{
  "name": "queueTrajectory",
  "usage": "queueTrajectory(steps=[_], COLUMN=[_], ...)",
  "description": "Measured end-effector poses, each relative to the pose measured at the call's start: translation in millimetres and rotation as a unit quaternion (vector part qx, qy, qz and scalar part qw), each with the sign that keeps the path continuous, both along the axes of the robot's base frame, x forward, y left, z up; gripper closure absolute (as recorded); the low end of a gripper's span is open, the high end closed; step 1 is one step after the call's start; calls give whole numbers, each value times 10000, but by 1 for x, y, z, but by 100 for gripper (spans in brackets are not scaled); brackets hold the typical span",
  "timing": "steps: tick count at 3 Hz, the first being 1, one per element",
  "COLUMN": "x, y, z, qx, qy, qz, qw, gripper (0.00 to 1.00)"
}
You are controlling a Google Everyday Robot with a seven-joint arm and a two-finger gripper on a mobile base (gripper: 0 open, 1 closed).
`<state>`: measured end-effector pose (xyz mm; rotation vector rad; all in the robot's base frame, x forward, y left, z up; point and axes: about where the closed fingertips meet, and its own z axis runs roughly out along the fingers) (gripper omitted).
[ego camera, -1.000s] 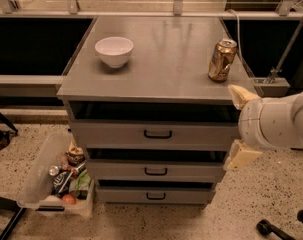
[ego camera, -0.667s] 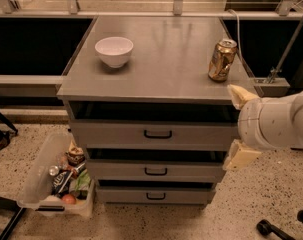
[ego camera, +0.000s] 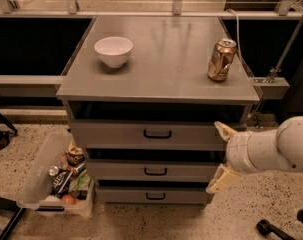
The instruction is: Open top drawer
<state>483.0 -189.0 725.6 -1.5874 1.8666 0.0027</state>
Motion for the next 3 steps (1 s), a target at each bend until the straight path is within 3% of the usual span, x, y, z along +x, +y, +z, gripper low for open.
queueTrajectory(steps=[1,2,3], x=[2,4,5], y=[3,0,-5], z=[-44,-56,-42], qx=[541,399,111], qy=[374,454,331], qz=[43,-48,-124], qw=[9978,9982,9993], gripper=[0,0,0])
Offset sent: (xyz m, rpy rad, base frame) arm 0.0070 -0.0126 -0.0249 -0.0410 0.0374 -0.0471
